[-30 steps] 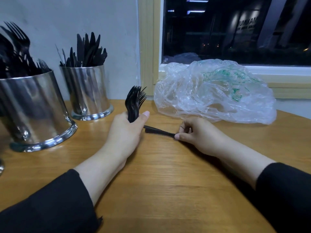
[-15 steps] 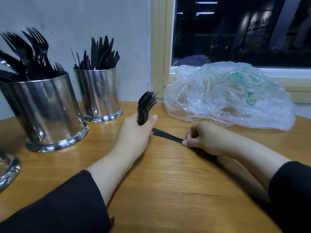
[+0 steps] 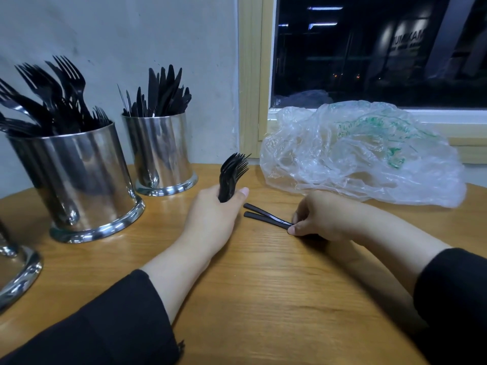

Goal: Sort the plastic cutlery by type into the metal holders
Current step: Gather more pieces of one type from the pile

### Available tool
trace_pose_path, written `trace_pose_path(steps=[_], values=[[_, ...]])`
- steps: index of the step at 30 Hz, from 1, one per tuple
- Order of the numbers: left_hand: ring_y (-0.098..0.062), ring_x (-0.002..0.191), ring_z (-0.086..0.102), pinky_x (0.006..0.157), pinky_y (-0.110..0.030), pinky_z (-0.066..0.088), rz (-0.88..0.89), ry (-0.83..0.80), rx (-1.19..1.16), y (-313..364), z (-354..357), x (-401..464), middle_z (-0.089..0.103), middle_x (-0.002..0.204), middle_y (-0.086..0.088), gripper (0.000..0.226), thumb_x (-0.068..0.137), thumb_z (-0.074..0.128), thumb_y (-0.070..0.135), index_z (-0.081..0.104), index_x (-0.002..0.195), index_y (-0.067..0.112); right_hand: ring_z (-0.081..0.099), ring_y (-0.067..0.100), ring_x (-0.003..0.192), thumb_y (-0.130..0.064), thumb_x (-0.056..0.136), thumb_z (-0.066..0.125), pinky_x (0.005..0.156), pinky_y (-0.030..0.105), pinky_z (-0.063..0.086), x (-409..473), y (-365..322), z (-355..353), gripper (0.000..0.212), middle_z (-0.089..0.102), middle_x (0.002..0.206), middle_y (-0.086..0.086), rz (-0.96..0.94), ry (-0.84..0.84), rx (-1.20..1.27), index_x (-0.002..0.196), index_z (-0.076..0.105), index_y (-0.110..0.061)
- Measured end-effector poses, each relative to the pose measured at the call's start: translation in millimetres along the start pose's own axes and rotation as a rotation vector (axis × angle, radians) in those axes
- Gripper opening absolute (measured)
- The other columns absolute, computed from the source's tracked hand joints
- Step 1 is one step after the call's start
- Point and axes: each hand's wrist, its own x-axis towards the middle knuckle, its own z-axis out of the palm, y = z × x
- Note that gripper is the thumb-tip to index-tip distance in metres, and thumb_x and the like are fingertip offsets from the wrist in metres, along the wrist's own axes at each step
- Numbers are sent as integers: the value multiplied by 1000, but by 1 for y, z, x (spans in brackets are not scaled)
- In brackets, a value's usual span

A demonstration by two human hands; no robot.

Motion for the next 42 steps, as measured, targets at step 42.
trace_pose_path(steps=[42], values=[[-10, 53, 45, 51, -23, 38, -34, 119, -301, 23, -53, 12, 56, 61, 8, 10, 96, 70, 28, 76, 88, 26, 72, 9, 73, -21, 93, 70, 68, 30, 50, -8, -113, -59, 3, 76, 78, -5, -398, 638, 733, 90, 71, -21]])
